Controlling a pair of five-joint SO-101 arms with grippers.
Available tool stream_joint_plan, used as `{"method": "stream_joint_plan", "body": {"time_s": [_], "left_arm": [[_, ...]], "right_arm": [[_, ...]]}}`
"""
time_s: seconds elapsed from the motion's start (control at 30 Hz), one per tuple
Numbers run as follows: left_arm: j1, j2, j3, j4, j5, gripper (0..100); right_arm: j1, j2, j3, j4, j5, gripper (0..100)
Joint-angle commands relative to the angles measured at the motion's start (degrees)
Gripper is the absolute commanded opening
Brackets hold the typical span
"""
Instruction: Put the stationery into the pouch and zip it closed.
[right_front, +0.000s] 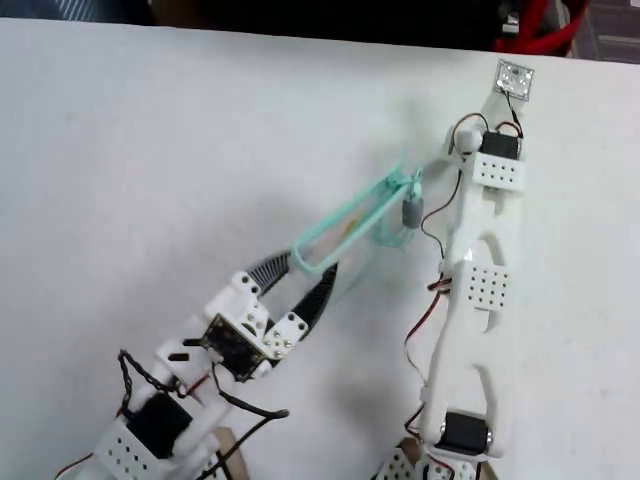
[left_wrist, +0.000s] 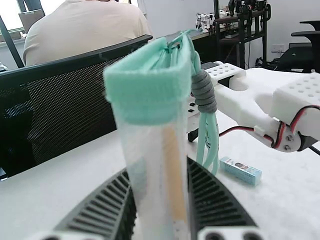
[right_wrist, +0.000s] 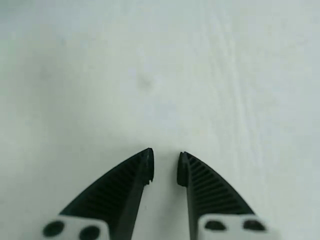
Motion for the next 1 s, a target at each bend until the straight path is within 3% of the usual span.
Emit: {"method": "stream_joint_plan", "body": {"time_s": [0.0,0.17,0.4,0.53,0.97], "left_arm": [[-0.7,0.7,0.6,1.8,-1.0,11],[-0.4,0.7,0.6,3.6,-1.0,11],[-0.4,0.7,0.6,3.8,-1.0,11],[-0.4,0.7,0.6,3.8,-1.0,11],[-0.7,0.7,0.6,3.8,-1.1,11]], "right_arm": [[0.3,0.3,-2.3,0.4,-0.4,9.1],[0.0,-0.2,-3.3,2.0,-0.4,9.1],[-4.7,-5.2,-10.0,16.0,0.1,9.1],[-3.7,-9.6,-9.9,21.9,-0.3,9.1],[-3.6,-15.6,-9.8,30.4,-0.4,9.0]]}}
